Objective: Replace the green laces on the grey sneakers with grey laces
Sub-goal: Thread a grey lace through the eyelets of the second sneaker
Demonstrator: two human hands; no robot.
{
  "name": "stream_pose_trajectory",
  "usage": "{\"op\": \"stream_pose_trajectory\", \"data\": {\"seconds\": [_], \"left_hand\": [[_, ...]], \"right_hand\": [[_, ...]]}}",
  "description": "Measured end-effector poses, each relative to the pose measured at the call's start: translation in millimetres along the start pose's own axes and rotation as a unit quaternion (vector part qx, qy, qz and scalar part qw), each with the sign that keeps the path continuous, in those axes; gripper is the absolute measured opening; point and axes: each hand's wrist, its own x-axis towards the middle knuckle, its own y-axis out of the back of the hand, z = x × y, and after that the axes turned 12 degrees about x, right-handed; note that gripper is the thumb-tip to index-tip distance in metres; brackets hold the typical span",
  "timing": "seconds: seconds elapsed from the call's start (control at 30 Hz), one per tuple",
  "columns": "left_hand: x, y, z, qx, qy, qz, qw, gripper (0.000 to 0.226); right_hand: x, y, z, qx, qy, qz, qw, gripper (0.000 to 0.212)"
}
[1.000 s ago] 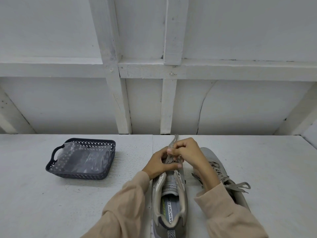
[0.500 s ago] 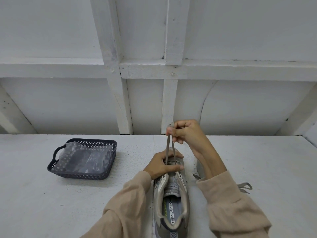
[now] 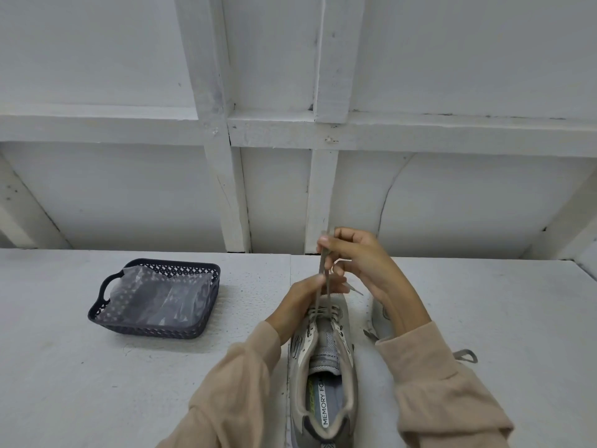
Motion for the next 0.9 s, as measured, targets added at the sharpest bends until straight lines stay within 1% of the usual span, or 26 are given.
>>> {"op": "stream_pose_trajectory", "data": {"seconds": [0.07, 0.1, 0.17, 0.23, 0.3, 0.37, 0.43, 0.5, 0.57, 0.63, 0.7, 0.8, 0.9], "left_hand": [[3.7, 1.6, 4.7, -0.036, 0.021, 0.03, 0.999, 0.048], [5.2, 2.0, 6.0, -0.036, 0.027, 0.047, 0.998, 0.047], [6.5, 2.9, 7.3, -0.02, 0.016, 0.066, 0.997, 0.033], [5.5, 1.8, 10.8, -0.001, -0.003, 0.068, 0.998, 0.02], [4.3, -0.1, 14.2, 0.007, -0.009, 0.084, 0.996, 0.016], [3.3, -0.8, 14.0, 0.007, -0.012, 0.116, 0.993, 0.016], [2.7, 1.2, 12.3, -0.016, -0.004, 0.136, 0.991, 0.017], [1.8, 3.8, 13.6, -0.048, 0.015, 0.139, 0.989, 0.02], [0.2, 4.8, 20.0, -0.085, 0.022, 0.132, 0.987, 0.028], [-0.9, 4.5, 30.4, -0.108, 0.012, 0.125, 0.986, 0.031], [-0.5, 4.3, 41.6, -0.114, -0.008, 0.123, 0.986, 0.026], [0.9, 5.1, 57.7, -0.129, -0.027, 0.126, 0.983, 0.024], [0.5, 5.8, 71.1, -0.155, -0.069, 0.123, 0.978, 0.02]], "right_hand": [[1.8, 1.2, -1.2, -0.004, 0.002, 0.005, 1.0, 0.008], [2.5, 1.4, -1.8, -0.004, 0.008, 0.007, 1.0, 0.007], [3.1, 0.8, -2.8, -0.016, 0.019, 0.011, 1.0, 0.014], [3.0, 1.7, -2.8, -0.048, 0.033, 0.026, 0.998, 0.015], [4.0, 4.8, -1.8, -0.081, 0.05, 0.052, 0.994, 0.014], [5.4, 8.7, -1.5, -0.113, 0.078, 0.088, 0.987, 0.017], [7.2, 14.3, -2.5, -0.135, 0.108, 0.13, 0.976, 0.019], [8.4, 21.0, -5.6, -0.154, 0.137, 0.172, 0.963, 0.018], [10.6, 29.1, -8.7, -0.174, 0.158, 0.203, 0.95, 0.022], [11.7, 34.1, -12.0, -0.17, 0.165, 0.219, 0.947, 0.027], [12.0, 35.4, -15.5, -0.154, 0.176, 0.236, 0.943, 0.032], [10.8, 32.8, -20.1, -0.127, 0.207, 0.255, 0.936, 0.031], [11.4, 34.5, -22.6, -0.102, 0.224, 0.273, 0.93, 0.027]]}}
